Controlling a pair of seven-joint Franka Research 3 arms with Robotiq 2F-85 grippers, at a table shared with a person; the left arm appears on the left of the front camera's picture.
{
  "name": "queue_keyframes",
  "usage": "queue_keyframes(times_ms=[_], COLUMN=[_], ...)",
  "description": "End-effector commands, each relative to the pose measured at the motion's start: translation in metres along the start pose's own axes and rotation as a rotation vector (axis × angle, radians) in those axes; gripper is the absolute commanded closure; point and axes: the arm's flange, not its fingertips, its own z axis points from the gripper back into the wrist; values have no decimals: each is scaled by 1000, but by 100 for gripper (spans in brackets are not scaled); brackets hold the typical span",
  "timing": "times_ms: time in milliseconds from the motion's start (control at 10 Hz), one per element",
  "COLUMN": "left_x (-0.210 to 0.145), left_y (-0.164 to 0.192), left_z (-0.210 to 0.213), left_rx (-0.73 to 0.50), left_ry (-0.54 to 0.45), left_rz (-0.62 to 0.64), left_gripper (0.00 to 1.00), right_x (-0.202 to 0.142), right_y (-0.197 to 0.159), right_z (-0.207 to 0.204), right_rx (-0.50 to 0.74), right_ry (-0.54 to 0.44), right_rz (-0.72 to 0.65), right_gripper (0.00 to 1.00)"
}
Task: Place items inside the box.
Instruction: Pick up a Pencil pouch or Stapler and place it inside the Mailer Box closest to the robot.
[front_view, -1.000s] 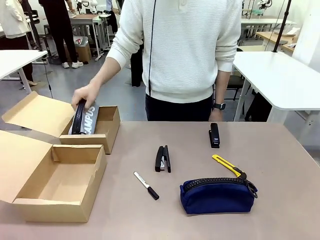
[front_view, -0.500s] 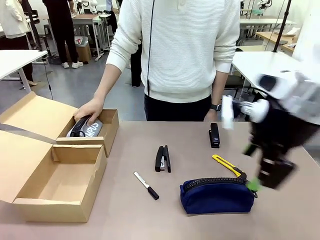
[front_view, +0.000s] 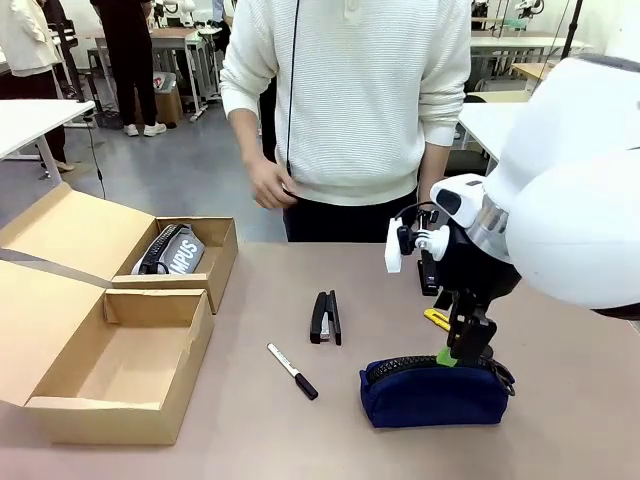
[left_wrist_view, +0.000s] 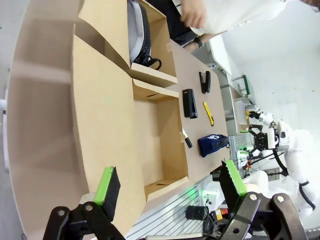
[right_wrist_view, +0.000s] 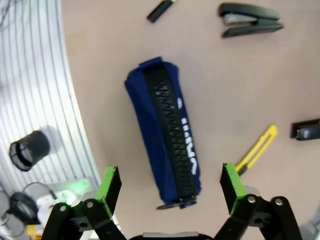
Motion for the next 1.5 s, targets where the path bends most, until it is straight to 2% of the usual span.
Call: queue_keyframes(times_ms=[0,300,400,500,700,1000,1200,1300,1400], left_x=[1,1,1,1,1,1,1,1,1], left_y=[-1,-1,-1,-1,-1,-1,-1,-1,-1], left_z=[0,0,0,0,0,0,0,0,0], left_rx=[-21,-21,-21,-21,-21,-21,-21,-21,-21], left_ry=[-12,-12,-12,-12,-12,-12,-12,-12,-12], left_rz=[-28,-28,-28,-28,-28,-28,-28,-28,-28], left_gripper=[0,0,0,0,0,0,0,0,0], right_x=[-11,-18,-19,-23,-29,-28,-30,-5,-5], right_y=[-11,-18,-15,-7,-2,4,4,-17,-17], right_z=[-31,-53,-65,-66,-57,-82,-82,-66,-66], right_rx=[-42,-40,32,172,147,117,66,132,132], right_ry=[-27,-14,4,-15,18,12,56,39,39], right_rz=[40,36,68,104,105,92,43,81,81], right_gripper=[0,0,0,0,0,0,0,0,0])
